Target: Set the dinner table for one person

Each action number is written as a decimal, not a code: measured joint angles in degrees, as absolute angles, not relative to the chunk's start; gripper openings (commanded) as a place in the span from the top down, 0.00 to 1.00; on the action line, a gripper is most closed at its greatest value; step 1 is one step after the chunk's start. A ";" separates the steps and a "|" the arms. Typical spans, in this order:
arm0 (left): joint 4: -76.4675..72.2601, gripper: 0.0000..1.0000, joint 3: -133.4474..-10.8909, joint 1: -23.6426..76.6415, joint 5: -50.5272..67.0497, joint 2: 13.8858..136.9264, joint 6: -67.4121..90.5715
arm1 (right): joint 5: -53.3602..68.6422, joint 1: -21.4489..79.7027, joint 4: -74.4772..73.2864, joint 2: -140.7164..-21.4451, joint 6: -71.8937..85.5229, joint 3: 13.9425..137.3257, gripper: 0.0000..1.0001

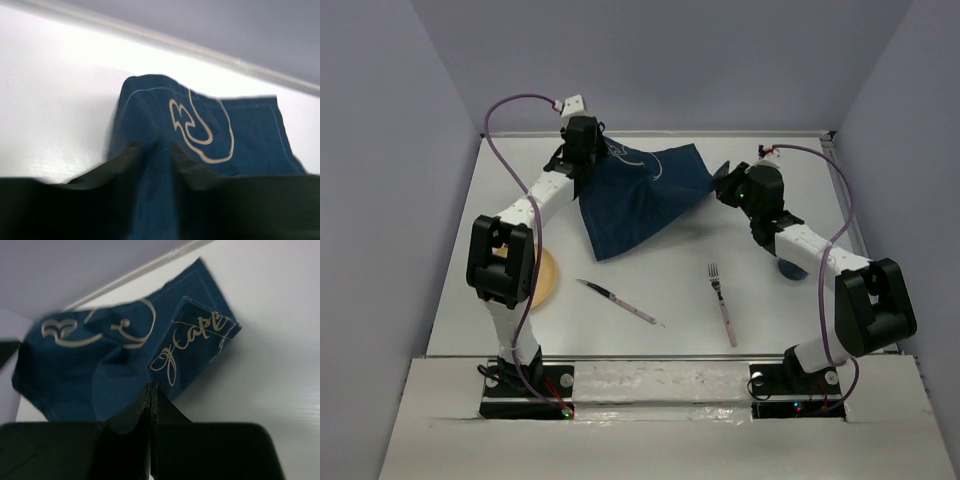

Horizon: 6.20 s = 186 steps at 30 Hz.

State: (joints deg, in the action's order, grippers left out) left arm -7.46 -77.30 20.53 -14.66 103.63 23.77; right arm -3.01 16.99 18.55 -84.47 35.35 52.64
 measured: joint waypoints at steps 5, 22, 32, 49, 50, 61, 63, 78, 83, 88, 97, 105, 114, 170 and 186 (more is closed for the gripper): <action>-5.19 0.01 -88.42 19.57 -16.56 106.96 20.60 | -3.40 21.34 18.41 -88.01 37.36 49.95 0.70; -8.67 0.14 -36.62 24.21 -17.04 75.77 32.45 | -14.57 22.70 11.00 -88.36 35.29 48.23 0.35; -7.84 0.17 -37.89 28.25 -26.50 81.03 32.36 | -16.99 17.72 3.49 -91.94 33.80 49.74 0.37; -7.53 0.96 -43.46 29.17 -32.86 94.85 28.58 | -13.10 14.35 -2.00 -102.00 33.43 55.66 1.00; -7.77 1.00 -43.75 29.19 -32.80 95.15 28.53 | -13.04 14.35 -2.00 -101.84 33.43 55.53 1.00; -7.84 1.00 -40.21 29.93 -29.26 91.29 29.34 | -12.43 14.37 -3.11 -91.33 33.45 46.09 1.00; -7.97 1.00 -38.81 30.20 -27.81 89.71 29.82 | -12.40 14.37 -3.11 -87.96 33.47 43.68 1.00; -5.67 0.92 -28.27 30.76 -18.92 72.05 33.76 | -11.33 14.37 -4.60 -79.13 34.96 36.91 0.94; -5.02 0.89 -27.18 30.92 -17.08 69.38 34.15 | -11.84 14.37 -5.65 -78.98 34.52 37.15 0.60; -3.11 0.81 -26.85 31.31 -15.90 60.10 34.17 | -11.55 14.61 -7.55 -77.10 32.67 39.35 0.49; 2.39 0.48 -40.58 31.44 -13.74 43.68 29.74 | -8.78 31.70 -7.35 -84.66 27.22 56.07 0.95; 2.39 0.27 -49.74 31.44 -14.02 31.70 20.99 | -8.56 50.78 -5.43 -114.19 23.03 83.09 1.00; 1.45 0.16 -42.72 31.42 -18.44 24.32 15.00 | -6.42 56.75 -10.92 -132.18 22.94 103.00 0.59; -1.04 0.12 -38.96 27.99 -15.35 21.30 13.61 | -5.93 25.45 -9.13 -110.37 26.72 82.50 1.00; -1.06 0.12 -38.96 27.99 -14.57 22.65 13.78 | -3.70 23.94 -11.79 -116.31 25.67 83.00 1.00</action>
